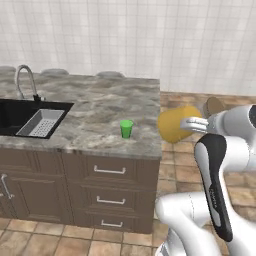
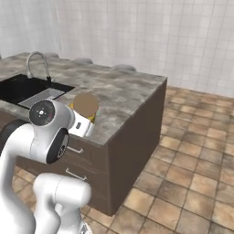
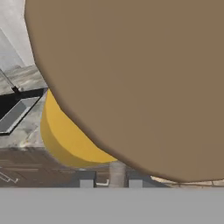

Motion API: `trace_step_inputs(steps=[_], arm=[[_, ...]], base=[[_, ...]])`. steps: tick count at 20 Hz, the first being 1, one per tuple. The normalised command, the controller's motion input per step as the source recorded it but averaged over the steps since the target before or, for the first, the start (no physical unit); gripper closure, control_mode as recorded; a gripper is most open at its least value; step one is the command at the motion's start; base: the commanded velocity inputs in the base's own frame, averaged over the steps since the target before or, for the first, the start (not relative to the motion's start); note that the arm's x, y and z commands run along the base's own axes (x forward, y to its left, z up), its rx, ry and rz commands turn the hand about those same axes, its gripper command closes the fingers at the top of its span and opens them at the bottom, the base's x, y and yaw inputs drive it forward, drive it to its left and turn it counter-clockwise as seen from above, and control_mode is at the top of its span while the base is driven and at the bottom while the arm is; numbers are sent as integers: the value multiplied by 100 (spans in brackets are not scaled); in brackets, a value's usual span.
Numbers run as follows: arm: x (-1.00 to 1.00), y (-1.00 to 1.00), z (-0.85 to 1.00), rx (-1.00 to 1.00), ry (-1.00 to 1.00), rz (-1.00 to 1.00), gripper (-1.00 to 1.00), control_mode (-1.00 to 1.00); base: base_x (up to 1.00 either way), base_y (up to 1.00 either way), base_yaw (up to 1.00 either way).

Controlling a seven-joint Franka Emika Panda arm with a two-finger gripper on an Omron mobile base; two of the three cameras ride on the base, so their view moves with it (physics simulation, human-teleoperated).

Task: Place the pitcher and cup on the dining counter for serving.

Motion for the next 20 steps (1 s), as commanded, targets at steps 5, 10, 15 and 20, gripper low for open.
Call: trace_step_inputs(steps=[5, 10, 15, 20], arm=[[0, 0, 0, 0, 0, 0, 100, 100], [0, 0, 0, 0, 0, 0, 100, 100], [0, 0, 0, 0, 0, 0, 100, 100], [0, 0, 0, 0, 0, 0, 100, 100]], base=[[14, -100, 17], [79, -100, 32], [100, -100, 43], [100, -100, 44]])
